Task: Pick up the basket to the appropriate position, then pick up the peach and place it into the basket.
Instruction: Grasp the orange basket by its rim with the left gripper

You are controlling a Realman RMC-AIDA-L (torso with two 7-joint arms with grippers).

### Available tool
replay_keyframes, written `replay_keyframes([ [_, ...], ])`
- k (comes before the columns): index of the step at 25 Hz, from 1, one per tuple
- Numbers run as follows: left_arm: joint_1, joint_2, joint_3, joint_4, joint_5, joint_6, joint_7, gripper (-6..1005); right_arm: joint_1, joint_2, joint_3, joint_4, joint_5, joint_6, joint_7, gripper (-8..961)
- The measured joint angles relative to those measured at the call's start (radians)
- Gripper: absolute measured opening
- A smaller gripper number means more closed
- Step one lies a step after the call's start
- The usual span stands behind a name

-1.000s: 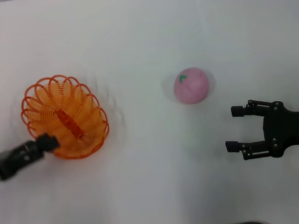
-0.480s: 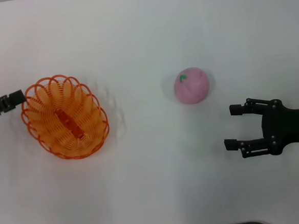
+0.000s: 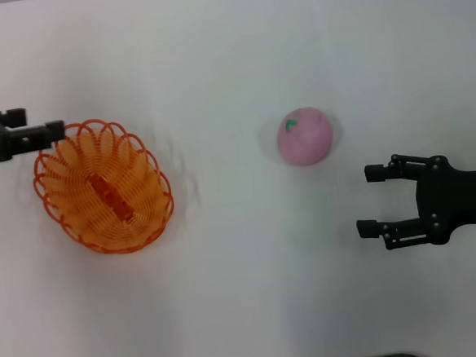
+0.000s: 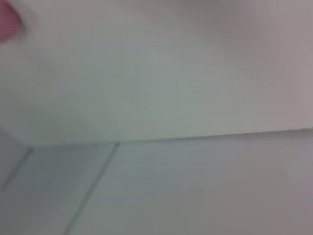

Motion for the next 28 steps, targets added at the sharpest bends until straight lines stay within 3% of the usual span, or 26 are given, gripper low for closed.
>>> replay_keyframes([
  [6,-0.069,0.013,0.103,0.033,0.126,-0.017,0.006,796,0.0,0.0,0.003,-0.002,0.0,-0.005,0.004,946],
  [12,-0.147,0.007,0.188,0.038,0.279,-0.067,0.001,796,0.003,0.0,0.002,-0.002,0.0,-0.005,0.008,946],
  [19,-0.234,0.006,0.214,-0.008,0.428,-0.081,-0.002,796,0.006,0.001,-0.002,-0.002,0.0,-0.005,0.01,946],
  [28,-0.279,0.002,0.264,-0.098,0.527,-0.145,-0.003,797,0.01,0.005,-0.002,-0.002,0.0,-0.005,0.011,946],
])
